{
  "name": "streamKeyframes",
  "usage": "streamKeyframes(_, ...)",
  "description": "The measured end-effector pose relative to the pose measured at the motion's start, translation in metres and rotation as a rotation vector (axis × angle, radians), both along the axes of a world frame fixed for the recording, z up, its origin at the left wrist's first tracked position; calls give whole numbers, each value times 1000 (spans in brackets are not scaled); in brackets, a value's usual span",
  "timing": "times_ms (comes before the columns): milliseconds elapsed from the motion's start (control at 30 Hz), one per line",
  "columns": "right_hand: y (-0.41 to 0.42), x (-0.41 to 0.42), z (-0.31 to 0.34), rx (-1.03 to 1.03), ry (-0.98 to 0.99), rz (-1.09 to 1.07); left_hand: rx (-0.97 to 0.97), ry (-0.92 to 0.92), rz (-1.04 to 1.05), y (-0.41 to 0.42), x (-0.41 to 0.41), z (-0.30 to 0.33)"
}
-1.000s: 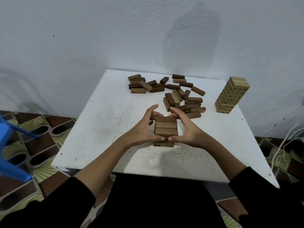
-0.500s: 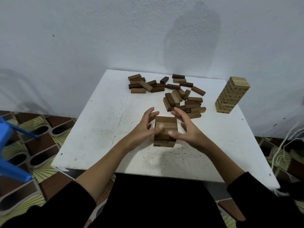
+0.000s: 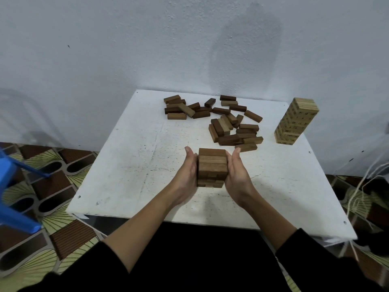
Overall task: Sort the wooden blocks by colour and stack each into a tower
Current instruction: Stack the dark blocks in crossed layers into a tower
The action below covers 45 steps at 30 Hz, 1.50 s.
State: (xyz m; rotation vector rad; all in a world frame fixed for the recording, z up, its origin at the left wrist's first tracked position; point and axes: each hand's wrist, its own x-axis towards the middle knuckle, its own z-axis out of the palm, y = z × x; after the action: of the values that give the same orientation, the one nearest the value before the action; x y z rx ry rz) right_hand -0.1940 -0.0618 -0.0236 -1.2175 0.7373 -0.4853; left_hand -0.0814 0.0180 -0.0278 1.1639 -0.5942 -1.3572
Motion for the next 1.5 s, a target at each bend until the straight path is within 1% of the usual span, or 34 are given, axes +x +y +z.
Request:
streamKeyframes(167, 0, 2, 0, 51, 24, -19, 15, -29, 17, -1, -3, 2)
streamKeyframes(300, 0, 2, -2, 12, 20, 14, -1, -58, -15, 0, -4, 3)
streamKeyframes(367, -2, -3, 0, -33, 19, 62, -10, -117, -45, 4, -1, 6)
streamKeyframes(433, -7, -11, 2, -149, 31, 129, -45, -196, -105, 10, 7, 6)
streamKeyframes(500, -16, -19, 4, -268, 97, 205, -36, -303, -125, 13, 20, 6)
streamKeyframes(567, -26, -24, 9, -366, 184, 275, -33, -475, -128, 13, 32, 7)
streamKeyframes(633, -33, -24, 14, -514, 276, 340, -43, -635, -154, 11, 41, 7)
streamKeyframes(700, -38, -23, 15, -623, 324, 393, -61, -776, -184, 7, 43, 7)
streamKeyframes(833, -38, -16, 17, -721, 359, 393, -90, -899, -210, 0, 43, 11)
streamKeyframes(1033, -32, -7, 26, -787, 386, 386, -122, -925, -213, -6, 41, 11)
streamKeyframes(1500, -31, -6, 27, -781, 406, 369, -138, -923, -182, -8, 39, 10)
